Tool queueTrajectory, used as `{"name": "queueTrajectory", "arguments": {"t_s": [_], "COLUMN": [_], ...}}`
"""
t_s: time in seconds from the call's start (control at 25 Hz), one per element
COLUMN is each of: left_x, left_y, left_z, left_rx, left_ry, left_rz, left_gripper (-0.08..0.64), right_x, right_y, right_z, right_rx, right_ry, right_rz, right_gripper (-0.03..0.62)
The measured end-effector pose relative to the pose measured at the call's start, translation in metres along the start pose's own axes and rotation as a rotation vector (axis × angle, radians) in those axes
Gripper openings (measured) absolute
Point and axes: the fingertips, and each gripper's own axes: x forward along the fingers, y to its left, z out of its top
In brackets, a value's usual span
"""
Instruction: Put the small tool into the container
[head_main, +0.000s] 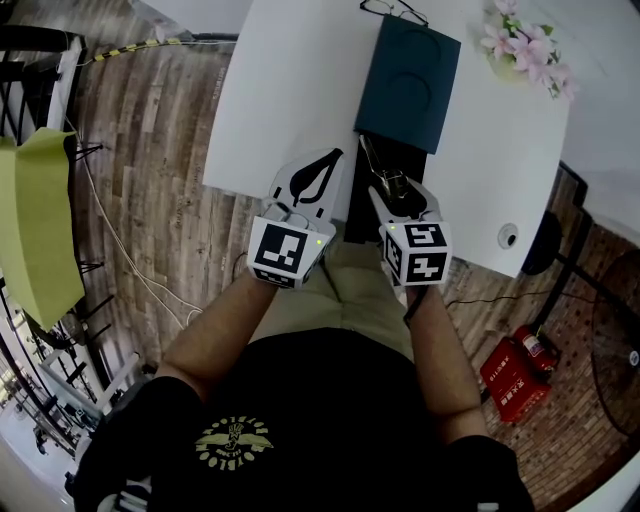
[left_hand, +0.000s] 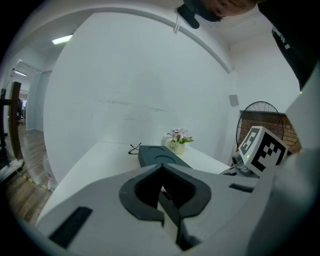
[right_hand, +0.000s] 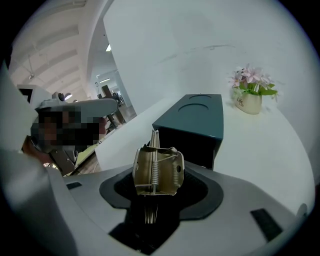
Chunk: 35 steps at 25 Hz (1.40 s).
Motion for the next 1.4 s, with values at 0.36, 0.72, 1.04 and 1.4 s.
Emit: {"name": "queueTrajectory", "arguments": {"t_s": [0.36,0.72,1.04,1.4], "left_x": [-0.006,-0.018,-0.050,-0.091], "left_y": [0.009,0.010,0.013,0.024], "left_z": [-0.001,0.023,0.044,0.075], "left_rx": [-0.018,0.019,0.046,0.061], "left_ry": [0.019,0.000,-0.019,-0.083], "left_rz": [0.008,-0.005,-0.004,0.012], "left_gripper": [0.008,0.008,0.008,0.006], "right_x": [0.014,0.016,-0.002,-0.043], "right_y": [-0.002,0.005,0.001,0.009], "right_z": [-0.011,-0.013,-0.009,0.016], "right_rx": [-0.056,-0.099,-0.127,-0.127], "right_ry": [0.146,0.158,0.149,0.011], "right_rz": [-0.087,-0.086,-0.141,-0.205], "right_gripper": [0.224,0.265,0.302,0.302]}}
